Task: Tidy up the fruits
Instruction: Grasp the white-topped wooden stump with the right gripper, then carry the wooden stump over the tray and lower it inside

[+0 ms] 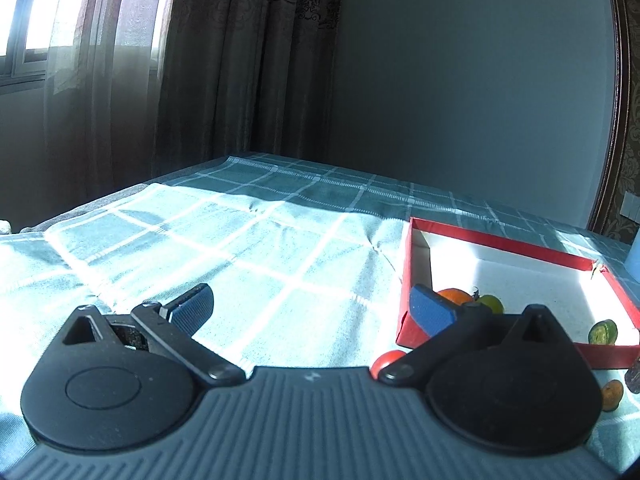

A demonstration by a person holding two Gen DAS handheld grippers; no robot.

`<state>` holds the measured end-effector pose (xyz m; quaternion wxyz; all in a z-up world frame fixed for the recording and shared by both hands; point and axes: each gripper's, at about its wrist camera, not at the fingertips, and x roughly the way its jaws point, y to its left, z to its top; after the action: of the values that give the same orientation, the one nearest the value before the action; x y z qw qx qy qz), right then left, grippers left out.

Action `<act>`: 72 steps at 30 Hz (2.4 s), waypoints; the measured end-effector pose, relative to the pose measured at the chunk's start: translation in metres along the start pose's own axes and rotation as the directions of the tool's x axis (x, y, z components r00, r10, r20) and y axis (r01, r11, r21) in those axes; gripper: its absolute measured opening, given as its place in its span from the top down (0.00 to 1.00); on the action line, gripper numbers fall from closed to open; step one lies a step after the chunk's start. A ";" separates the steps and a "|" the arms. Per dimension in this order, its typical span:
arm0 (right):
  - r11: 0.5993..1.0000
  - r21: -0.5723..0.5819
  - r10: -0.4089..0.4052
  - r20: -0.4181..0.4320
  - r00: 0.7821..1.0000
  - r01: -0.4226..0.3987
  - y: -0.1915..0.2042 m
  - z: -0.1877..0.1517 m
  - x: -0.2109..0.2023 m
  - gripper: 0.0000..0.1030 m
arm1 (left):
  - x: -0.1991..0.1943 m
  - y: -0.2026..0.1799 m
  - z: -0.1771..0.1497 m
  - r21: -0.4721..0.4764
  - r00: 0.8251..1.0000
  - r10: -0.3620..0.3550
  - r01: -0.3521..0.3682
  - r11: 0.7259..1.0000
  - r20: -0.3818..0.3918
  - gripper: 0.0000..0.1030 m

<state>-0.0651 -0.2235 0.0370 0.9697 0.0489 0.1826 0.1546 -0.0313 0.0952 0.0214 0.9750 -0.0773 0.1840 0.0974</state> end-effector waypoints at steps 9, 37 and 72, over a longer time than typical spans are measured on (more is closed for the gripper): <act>0.998 -0.050 -0.042 -0.059 0.997 0.040 0.012 0.008 0.029 0.42 | 0.006 -0.001 0.001 -0.006 0.999 0.002 -0.002 1.000 -0.037 0.00; 0.999 -0.033 -0.009 0.060 0.998 0.011 0.005 0.054 0.027 0.68 | 0.020 -0.011 -0.002 0.064 0.993 0.059 -0.052 0.997 -0.104 0.00; 0.998 0.012 -0.063 -0.061 0.996 0.064 -0.022 0.052 0.096 0.68 | 0.024 -0.010 -0.004 0.066 0.990 0.061 -0.053 0.996 -0.126 0.00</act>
<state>0.0452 -0.2156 0.0492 0.9679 0.0453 0.2143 0.1236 -0.0085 0.0883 0.0101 0.9600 -0.0477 0.2511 0.1144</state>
